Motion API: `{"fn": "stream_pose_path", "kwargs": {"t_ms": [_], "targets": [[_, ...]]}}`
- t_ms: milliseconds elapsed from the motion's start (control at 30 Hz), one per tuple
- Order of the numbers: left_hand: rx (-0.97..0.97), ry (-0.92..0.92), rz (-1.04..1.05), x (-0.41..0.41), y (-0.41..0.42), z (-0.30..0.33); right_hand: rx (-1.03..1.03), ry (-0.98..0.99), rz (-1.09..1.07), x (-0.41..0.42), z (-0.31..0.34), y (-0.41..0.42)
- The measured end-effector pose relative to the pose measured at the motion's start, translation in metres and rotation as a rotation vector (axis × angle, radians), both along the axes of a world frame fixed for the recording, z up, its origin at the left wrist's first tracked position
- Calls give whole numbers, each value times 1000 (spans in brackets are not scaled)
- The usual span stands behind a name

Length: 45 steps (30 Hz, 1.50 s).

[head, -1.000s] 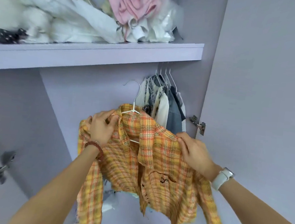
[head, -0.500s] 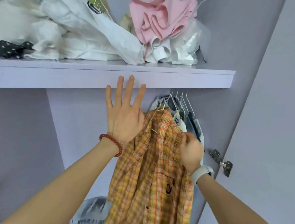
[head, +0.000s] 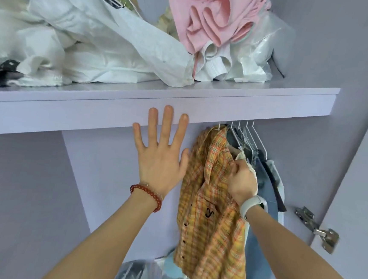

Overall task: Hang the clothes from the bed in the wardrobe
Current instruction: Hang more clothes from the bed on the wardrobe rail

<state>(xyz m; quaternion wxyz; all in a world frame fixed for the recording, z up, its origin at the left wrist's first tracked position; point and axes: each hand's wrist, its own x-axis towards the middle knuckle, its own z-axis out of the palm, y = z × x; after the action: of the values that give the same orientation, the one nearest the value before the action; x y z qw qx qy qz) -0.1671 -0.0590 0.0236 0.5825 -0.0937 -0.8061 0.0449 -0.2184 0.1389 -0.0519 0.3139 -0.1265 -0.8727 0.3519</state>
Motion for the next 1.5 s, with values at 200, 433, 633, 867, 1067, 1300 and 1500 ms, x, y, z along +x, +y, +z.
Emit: {"fn": "stream_pose_path", "kwargs": {"t_ms": [200, 433, 633, 867, 1067, 1300, 1500], "targets": [[120, -35, -146, 16, 6, -1, -22, -30, 110, 23, -1, 5], [178, -467, -398, 47, 49, -92, 264, 79, 22, 143, -53, 33], [2, -981, -639, 100, 123, -193, 231, -292, -278, 291, -133, 71], [-527, -1267, -938, 244, 202, -282, -2, -698, -711, 509, -203, 71], [-804, -1263, -1314, 403, 259, -298, -262, -741, -1182, 700, -233, 25], [-1201, -1253, -1702, 636, 280, -312, -546, -689, -1622, 893, -258, -56], [-1667, -1214, -1843, 841, 245, -356, -809, -541, -1958, 1040, -302, -132]]}}
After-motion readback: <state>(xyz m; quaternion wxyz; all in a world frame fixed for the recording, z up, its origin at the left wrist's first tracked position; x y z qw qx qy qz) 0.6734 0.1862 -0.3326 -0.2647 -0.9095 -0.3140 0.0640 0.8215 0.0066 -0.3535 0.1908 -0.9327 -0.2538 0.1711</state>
